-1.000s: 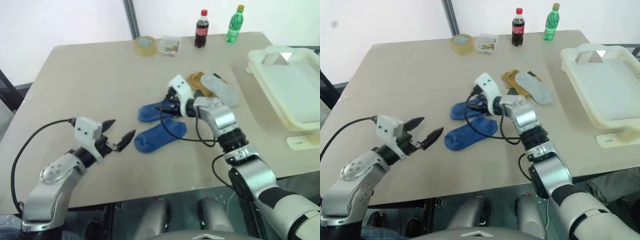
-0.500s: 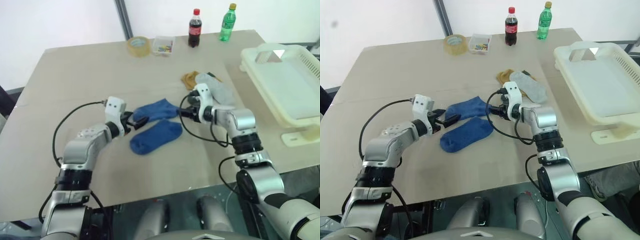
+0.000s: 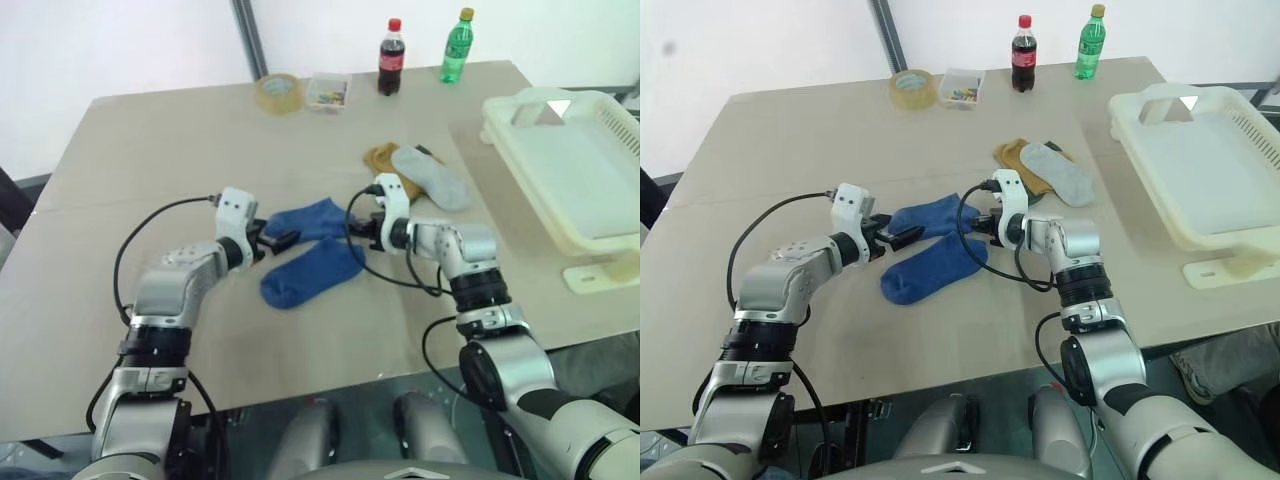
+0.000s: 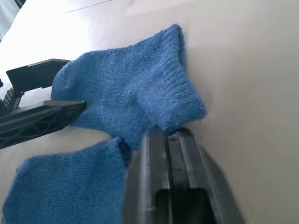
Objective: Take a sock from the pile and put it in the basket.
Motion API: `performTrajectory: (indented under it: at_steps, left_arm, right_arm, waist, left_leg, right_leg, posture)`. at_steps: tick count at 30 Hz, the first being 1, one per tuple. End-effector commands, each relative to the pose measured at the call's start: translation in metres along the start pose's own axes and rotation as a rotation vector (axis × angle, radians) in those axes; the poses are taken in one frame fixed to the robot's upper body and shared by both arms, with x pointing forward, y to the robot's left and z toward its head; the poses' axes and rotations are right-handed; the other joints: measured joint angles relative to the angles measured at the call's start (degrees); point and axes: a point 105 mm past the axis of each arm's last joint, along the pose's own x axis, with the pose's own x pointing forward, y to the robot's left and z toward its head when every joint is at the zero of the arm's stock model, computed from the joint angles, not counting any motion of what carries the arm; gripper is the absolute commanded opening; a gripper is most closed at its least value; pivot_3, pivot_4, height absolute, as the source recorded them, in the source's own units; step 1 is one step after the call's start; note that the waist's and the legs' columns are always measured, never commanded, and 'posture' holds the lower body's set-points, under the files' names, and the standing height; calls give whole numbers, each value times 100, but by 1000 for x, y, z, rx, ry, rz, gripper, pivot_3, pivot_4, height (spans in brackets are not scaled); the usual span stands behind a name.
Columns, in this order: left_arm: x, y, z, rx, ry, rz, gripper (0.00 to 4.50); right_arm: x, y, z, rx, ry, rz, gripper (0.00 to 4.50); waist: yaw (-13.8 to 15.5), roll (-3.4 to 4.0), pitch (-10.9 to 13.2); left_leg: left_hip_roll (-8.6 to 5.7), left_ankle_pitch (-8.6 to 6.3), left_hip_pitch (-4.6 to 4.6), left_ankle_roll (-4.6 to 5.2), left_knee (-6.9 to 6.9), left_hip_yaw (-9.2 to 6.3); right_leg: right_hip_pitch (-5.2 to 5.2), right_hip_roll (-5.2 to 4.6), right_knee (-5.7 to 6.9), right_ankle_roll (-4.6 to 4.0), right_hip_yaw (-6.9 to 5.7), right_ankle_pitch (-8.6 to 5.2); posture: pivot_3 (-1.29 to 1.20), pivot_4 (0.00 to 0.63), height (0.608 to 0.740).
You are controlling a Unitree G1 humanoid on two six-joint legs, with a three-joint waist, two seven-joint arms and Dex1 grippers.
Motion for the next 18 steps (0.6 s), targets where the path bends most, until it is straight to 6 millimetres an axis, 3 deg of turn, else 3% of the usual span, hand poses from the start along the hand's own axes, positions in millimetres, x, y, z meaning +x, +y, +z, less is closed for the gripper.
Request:
performTrajectory:
  at_steps: [1,5,6,8,15,18]
  left_arm:
    - [-4,14,-16,-63,68,73,4500]
    - [-3,14,-18,-72,81,76,4500]
    - [-3,14,-18,-75,79,75,3955]
    - [-3,13,-17,-81,77,75,3387]
    - [-4,14,-14,-143,55,78,96]
    - [-6,13,-12,-160,41,73,34]
  right_arm:
    - [0,7,14,-47,-39,21,115]
    - [0,6,13,-59,-40,15,115]
    - [1,6,13,-60,-40,15,0]
    - [1,6,12,-67,-40,13,0]
    - [1,5,11,-74,-41,12,0]
    - [0,4,12,-85,-45,5,0]
  waist:
    - [-4,0,-2]
    - [-10,0,-6]
    - [-12,0,-6]
    - [-12,0,-6]
    - [16,-1,-6]
    - [14,-2,-6]
  left_leg:
    - [1,0,1,0,0,0]
    - [1,1,6,-2,1,3]
    - [1,1,7,-2,2,3]
    - [1,1,8,-2,2,5]
    - [-1,1,5,-2,3,4]
    - [-1,1,5,-2,3,3]
  right_leg:
    - [0,0,2,0,0,0]
    - [0,1,11,0,3,0]
    - [0,1,13,0,3,0]
    - [-2,1,16,0,4,0]
    - [-2,-3,14,0,1,0]
    - [-2,-3,14,0,0,0]
  posture:
    - [0,150,740]
    - [0,150,740]
    - [0,150,740]
    - [0,150,740]
    - [0,150,740]
    - [0,150,740]
